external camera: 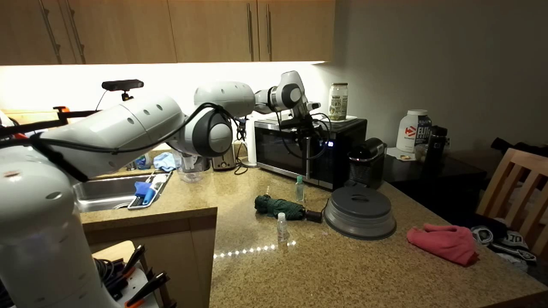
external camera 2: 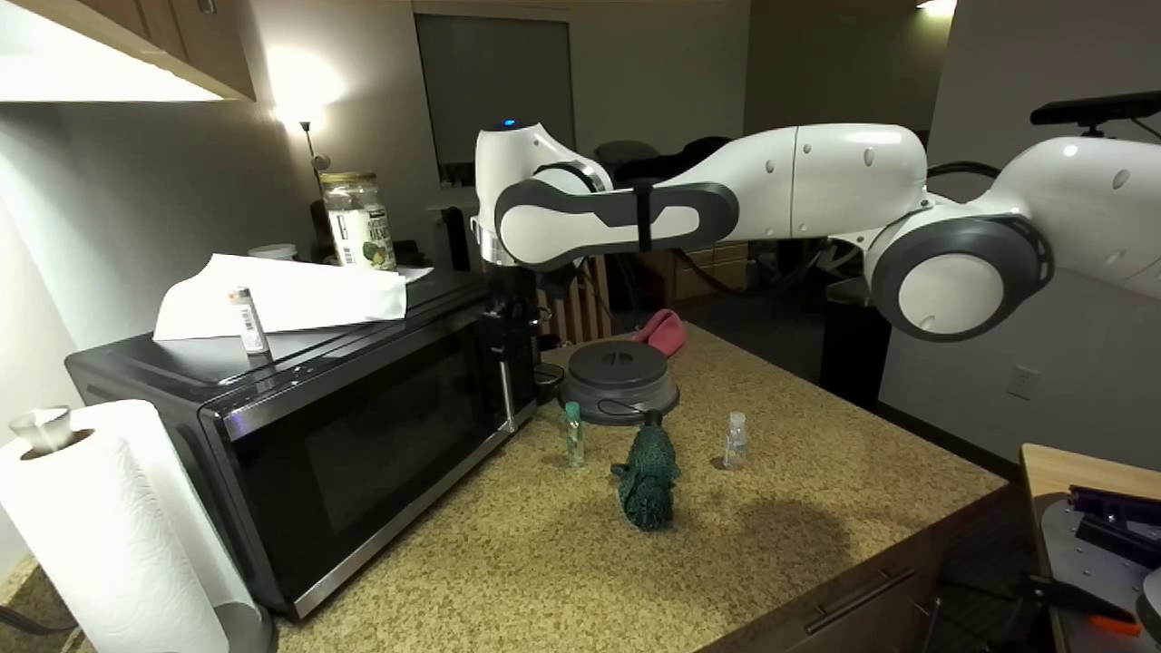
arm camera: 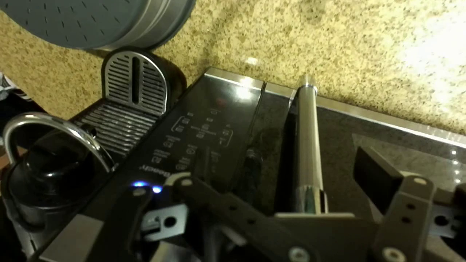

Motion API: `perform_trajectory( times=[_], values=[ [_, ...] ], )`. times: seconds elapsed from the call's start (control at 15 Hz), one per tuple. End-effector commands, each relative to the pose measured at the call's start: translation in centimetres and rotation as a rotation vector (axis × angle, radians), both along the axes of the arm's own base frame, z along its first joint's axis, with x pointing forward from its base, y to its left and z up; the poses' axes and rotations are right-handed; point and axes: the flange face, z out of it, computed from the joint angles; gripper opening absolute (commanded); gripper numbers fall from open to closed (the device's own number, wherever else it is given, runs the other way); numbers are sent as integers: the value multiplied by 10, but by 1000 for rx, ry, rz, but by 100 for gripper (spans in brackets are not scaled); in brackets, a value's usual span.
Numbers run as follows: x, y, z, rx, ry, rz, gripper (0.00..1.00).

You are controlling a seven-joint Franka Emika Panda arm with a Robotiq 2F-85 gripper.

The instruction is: Open the microwave

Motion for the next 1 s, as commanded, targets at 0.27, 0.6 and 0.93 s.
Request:
perform_trajectory(
  times=[0.27,0.6,0.93],
  values=[
    [8,5,6,49,-85,39,75],
    [6,1,7,49,-64,20,45],
    [5,5,6,69,-49,18,13]
  ],
)
